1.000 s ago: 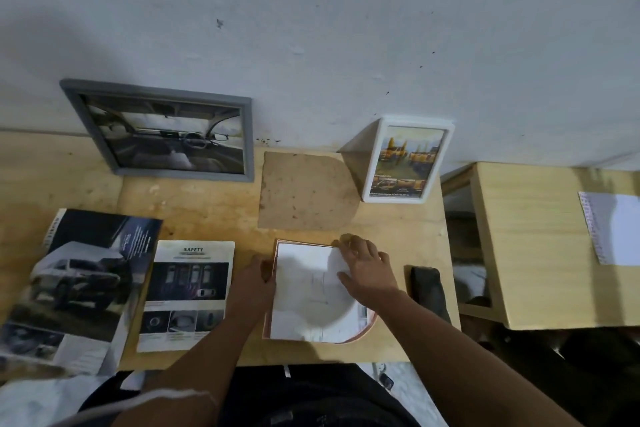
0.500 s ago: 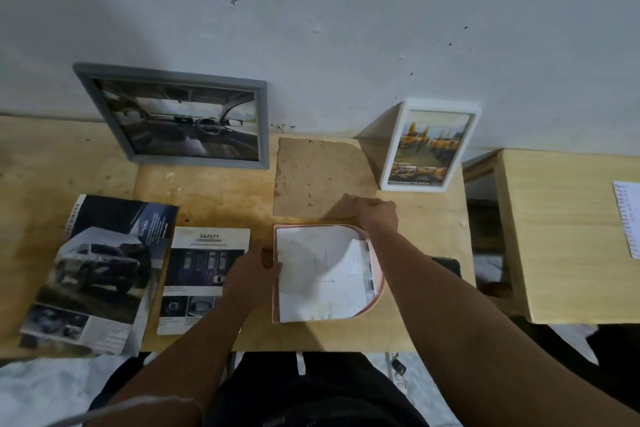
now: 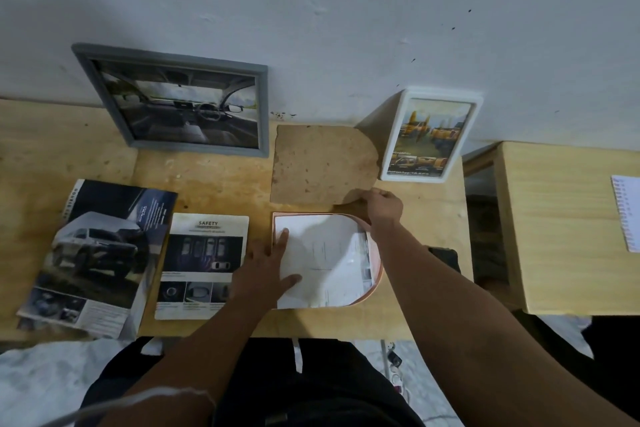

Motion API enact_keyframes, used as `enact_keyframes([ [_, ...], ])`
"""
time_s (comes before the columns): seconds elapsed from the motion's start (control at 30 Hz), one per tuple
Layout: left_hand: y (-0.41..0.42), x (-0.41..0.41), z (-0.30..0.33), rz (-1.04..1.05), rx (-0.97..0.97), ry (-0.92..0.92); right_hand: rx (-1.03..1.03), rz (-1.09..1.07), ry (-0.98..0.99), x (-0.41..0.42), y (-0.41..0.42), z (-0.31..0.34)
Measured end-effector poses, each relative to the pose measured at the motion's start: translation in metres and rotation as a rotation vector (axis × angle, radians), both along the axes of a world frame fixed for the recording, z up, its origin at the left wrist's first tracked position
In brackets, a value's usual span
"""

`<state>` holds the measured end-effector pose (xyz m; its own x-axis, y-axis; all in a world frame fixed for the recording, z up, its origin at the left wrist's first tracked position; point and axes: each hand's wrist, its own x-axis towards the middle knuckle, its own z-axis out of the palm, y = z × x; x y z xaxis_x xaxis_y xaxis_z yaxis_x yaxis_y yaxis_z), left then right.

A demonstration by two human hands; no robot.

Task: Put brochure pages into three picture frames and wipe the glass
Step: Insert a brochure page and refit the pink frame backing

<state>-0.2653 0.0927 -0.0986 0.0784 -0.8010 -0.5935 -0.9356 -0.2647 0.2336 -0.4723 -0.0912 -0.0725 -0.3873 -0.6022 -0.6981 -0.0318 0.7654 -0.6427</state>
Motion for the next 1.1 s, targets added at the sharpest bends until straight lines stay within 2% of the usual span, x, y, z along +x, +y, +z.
enact_keyframes([
  [0.13, -0.001, -0.001, 0.001, -0.005, 0.016, -0.015, -0.088, -0.066, -0.318, -0.005, 0.005, 0.017],
  [0.33, -0.003, -0.002, 0.01, -0.011, 0.009, -0.019, -0.159, -0.003, -0.465, -0.02, 0.016, 0.043],
  [0.53, 0.008, 0.003, 0.014, 0.104, -0.134, 0.088, -0.19, 0.051, -0.46, -0.05, 0.045, 0.062],
  [0.73, 0.019, 0.002, 0.027, 0.407, -0.116, 0.342, -0.131, 0.181, -0.369, -0.086, 0.104, 0.065],
  [1.1, 0.015, -0.002, 0.029, 0.435, -0.017, 0.304, -0.076, 0.233, -0.335, -0.083, 0.169, 0.036],
])
